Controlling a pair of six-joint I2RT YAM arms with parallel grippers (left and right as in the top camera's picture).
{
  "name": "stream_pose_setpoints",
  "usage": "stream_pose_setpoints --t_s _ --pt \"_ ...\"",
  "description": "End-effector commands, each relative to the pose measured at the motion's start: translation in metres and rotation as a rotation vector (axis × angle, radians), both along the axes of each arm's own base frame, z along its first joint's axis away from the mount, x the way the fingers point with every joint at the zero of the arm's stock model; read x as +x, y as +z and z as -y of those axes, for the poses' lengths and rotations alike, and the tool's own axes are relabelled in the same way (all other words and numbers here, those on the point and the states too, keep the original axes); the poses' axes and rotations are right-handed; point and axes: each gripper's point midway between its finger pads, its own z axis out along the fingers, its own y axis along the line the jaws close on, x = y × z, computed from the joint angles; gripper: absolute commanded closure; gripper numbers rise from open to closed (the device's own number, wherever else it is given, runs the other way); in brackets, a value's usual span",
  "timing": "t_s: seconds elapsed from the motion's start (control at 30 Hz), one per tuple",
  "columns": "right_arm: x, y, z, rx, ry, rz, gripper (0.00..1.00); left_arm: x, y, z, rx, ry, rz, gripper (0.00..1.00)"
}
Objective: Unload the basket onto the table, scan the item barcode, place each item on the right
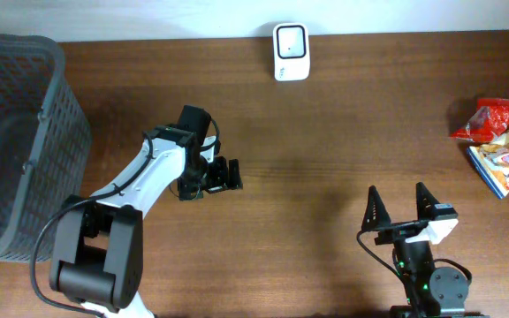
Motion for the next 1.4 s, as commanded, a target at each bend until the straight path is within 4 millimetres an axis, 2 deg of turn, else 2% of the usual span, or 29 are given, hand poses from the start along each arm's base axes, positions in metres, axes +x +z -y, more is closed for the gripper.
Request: stream_pose_setpoints --t_s 0.0,0.1,0.73,0.97,1.07,1.13,1.23,1.3,1.37 --pt "0.001 -0.01 0.006 -0.014 -0.04 -0.029 0.02 -0.001 -0.002 0.0 0.005 0.006 -0.007 0.01" --pt "0.001 -0.038 0.008 -0.015 -0.053 -0.144 0.01 -0.001 -0.002 0.0 0.006 0.006 -0.007 0.01" --pt "0.001 -0.038 0.008 -0.04 -0.052 -0.14 0.02 -0.001 -0.002 0.0 0.007 0.005 -0.008 0.01" --pt "0.001 -0.038 0.008 -0.04 -0.052 -0.14 0.01 -0.002 -0.006 -0.014 0.091 0.004 -0.004 0.01" --pt "0.001 -0.038 0.008 -0.04 -0.052 -0.14 0.01 0.008 0.012 -0.028 0.167 -0.028 0.099 0.01" --pt "0.001 -0.038 0.008 -0.04 -0.052 -0.14 0.01 0.017 0.046 -0.034 0.185 -0.046 0.229 0.01" --pt "0.001 -0.038 0.008 -0.04 -0.052 -0.14 0.02 0.019 0.076 -0.036 0.174 -0.076 0.372 0.01" --pt "0.001 -0.038 0.008 -0.04 -0.052 -0.14 0.02 0.008 0.089 -0.04 0.159 -0.125 0.508 0.01" --pt "0.001 -0.038 0.008 -0.04 -0.052 -0.14 0.01 -0.01 0.09 -0.045 0.157 -0.17 0.597 0.01"
